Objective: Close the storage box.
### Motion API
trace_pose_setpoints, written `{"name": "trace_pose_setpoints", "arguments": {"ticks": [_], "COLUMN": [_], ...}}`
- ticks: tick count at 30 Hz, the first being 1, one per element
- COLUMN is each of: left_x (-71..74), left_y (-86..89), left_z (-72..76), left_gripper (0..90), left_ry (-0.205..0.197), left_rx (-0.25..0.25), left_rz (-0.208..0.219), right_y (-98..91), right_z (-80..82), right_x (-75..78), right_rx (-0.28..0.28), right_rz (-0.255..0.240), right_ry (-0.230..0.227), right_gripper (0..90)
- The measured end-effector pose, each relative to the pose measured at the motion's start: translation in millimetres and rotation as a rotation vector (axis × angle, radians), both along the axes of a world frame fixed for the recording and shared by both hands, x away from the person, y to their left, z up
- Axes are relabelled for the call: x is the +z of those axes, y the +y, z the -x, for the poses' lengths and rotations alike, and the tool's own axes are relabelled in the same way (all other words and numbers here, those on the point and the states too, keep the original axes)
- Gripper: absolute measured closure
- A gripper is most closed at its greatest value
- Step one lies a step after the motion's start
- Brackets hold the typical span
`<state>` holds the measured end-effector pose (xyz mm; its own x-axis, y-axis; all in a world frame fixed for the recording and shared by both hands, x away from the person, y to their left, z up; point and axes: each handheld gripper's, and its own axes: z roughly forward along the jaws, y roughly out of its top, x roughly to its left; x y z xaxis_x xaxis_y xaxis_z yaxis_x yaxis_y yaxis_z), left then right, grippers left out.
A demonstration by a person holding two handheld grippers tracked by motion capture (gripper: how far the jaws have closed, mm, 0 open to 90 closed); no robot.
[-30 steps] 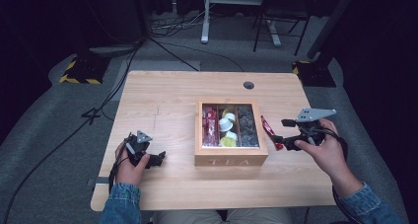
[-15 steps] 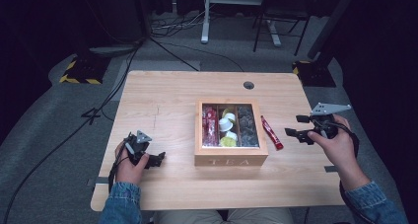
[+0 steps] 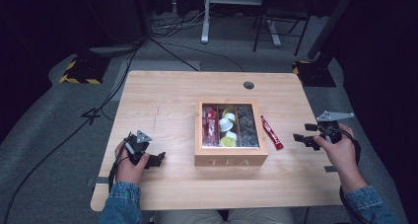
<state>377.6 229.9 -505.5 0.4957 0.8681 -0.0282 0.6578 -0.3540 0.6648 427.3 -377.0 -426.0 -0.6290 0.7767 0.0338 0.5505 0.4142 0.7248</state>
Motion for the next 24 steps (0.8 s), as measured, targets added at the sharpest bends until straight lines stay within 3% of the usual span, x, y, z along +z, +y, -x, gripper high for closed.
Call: {"name": "trace_pose_setpoints", "arguments": {"ticks": [10, 18, 24], "left_x": [0.0, -0.1, -0.1], "left_y": [0.0, 0.0, 0.1], "left_z": [0.0, -0.1, -0.1], "left_gripper": [0.3, 0.3, 0.3], "left_ry": [0.0, 0.0, -0.001], "left_rx": [0.0, -0.001, -0.001], "left_rz": [0.0, 0.001, 0.0], "right_y": [-12.3, -12.3, -10.0], "right_z": [1.4, 9.5, 13.4], "right_x": [-31.0, -48.6, -58.2], "right_rx": [-0.02, -0.016, 0.006], "right_rz": [-0.006, -0.032, -0.013], "right_ry": [0.049, 0.055, 0.044], "right_gripper": [26.1, 25.2, 24.9]}}
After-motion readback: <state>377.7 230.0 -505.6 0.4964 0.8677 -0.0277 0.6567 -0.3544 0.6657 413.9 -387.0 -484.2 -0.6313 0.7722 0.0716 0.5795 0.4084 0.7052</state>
